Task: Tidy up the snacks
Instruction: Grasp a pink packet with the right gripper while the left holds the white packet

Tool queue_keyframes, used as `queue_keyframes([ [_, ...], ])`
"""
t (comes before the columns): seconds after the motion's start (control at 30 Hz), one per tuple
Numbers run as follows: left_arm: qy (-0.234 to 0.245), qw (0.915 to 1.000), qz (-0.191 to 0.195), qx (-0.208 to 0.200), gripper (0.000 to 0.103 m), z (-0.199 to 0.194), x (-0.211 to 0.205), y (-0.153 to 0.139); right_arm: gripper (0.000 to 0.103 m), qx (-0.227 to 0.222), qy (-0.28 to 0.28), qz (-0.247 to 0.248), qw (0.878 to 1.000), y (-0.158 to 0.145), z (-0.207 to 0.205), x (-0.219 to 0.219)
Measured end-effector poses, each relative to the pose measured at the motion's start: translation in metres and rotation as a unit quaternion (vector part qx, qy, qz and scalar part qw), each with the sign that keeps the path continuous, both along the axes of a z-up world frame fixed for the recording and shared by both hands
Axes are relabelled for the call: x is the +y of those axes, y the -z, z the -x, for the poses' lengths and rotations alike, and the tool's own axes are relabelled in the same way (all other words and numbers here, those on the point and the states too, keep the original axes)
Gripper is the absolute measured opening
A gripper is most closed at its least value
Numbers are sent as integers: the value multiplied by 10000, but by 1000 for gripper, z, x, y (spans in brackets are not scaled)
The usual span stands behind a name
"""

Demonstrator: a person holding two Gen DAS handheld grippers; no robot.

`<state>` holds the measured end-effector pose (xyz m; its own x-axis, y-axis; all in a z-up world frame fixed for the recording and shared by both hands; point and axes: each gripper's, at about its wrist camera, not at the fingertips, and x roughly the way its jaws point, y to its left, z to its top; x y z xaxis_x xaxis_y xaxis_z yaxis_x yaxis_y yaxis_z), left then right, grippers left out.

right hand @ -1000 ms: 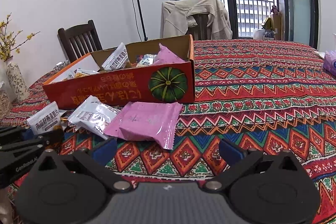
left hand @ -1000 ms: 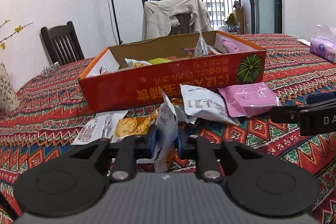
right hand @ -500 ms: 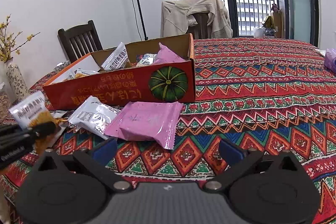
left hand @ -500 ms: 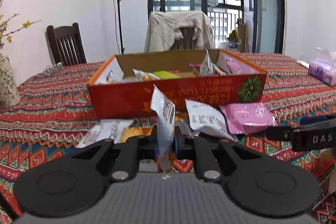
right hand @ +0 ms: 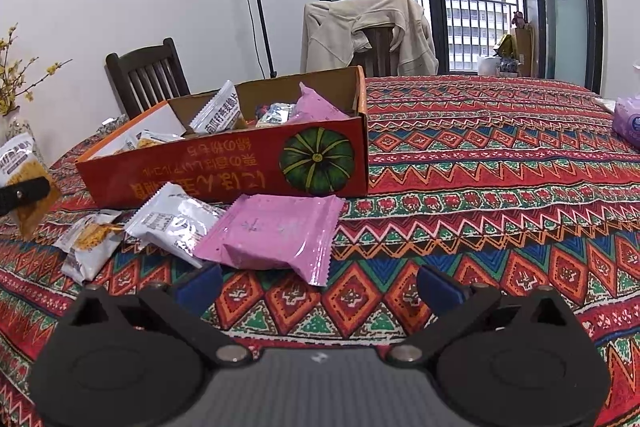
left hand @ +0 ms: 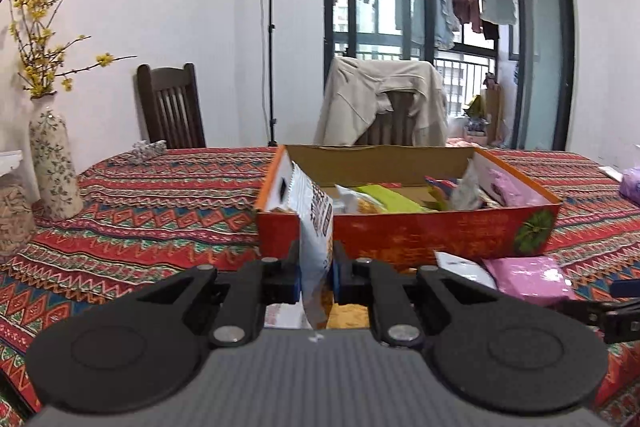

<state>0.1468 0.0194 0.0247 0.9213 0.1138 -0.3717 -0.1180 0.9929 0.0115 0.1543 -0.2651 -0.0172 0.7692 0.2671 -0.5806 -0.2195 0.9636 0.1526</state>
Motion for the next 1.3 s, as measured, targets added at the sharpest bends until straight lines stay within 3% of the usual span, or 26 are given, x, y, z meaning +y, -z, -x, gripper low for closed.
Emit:
queue_keyframes([
  [0.53,-95,9999,43,36,14,-3,10,17,103,-109,-38,255,9996,-24,-16,15],
  [0.87,-100,9999,116,66,14,-4,13,18,101,404,-139,605,9972,-4,-62,50],
  [1.17,-106,9998,143,63,14,-3,13,18,87,267,-144,582,9978,8,-61,53],
  [1.27,-104,9998,143,58,14,-3,13,18,75,186,-262,690,9971,7,-56,58],
  [1.3,-104,9998,137,56,14,-3,13,18,67,143,-328,708,9968,7,-53,60],
])
